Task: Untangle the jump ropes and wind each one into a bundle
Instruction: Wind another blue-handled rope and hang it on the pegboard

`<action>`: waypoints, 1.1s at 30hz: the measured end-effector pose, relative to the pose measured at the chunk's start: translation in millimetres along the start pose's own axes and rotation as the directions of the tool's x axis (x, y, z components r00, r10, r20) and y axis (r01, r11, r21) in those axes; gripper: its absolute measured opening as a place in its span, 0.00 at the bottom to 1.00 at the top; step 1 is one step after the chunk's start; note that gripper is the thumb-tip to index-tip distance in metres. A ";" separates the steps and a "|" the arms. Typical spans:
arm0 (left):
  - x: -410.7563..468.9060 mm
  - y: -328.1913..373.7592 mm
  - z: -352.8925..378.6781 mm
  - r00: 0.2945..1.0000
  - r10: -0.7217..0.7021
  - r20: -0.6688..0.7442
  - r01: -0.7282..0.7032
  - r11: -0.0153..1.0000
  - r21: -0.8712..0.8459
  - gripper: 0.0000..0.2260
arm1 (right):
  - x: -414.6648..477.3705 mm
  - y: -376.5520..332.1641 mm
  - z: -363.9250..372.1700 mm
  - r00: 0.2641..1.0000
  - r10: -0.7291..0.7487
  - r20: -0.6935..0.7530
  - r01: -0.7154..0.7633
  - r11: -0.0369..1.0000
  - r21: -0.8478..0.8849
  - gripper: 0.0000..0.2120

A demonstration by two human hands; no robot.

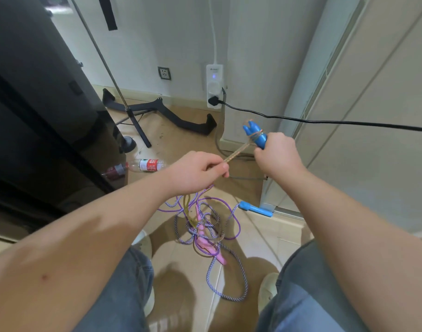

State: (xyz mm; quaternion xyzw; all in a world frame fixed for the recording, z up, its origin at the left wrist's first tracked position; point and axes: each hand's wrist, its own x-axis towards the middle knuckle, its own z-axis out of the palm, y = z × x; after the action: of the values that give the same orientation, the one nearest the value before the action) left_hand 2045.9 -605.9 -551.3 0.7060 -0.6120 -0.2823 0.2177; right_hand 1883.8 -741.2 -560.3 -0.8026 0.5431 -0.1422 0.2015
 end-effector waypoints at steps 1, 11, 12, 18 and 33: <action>-0.8 3.8 -1.8 0.998 0.065 0.002 -0.065 0.997 0.045 0.13 | -0.9 0.8 2.2 0.998 -0.002 0.060 0.006 0.998 -0.063 0.02; 8.1 -14.9 -32.9 0.991 0.083 -0.101 -0.060 0.976 0.210 0.22 | -57.7 -34.8 31.5 0.690 -0.525 0.498 0.681 0.704 -0.201 0.02; 9.2 -22.7 -33.6 0.995 0.027 -0.095 -0.007 0.979 0.206 0.23 | -57.6 -35.0 28.5 0.658 -0.579 0.481 0.715 0.680 -0.161 0.04; 7.6 -30.4 -19.4 0.979 -0.195 -0.058 0.197 0.980 0.035 0.22 | -55.0 -29.7 14.6 0.792 -0.571 0.214 0.558 0.820 0.123 0.07; 9.3 7.4 -13.4 0.957 0.288 -0.030 -0.277 0.941 0.197 0.23 | -50.9 -25.7 25.8 0.877 -0.246 0.413 0.369 0.896 -0.249 0.08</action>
State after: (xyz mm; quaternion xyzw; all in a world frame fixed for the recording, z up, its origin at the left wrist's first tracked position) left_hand 2050.1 -616.8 -537.7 0.6364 -0.7244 -0.1678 0.2049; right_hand 1897.5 -681.1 -571.2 -0.9135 0.3745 0.0714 0.1421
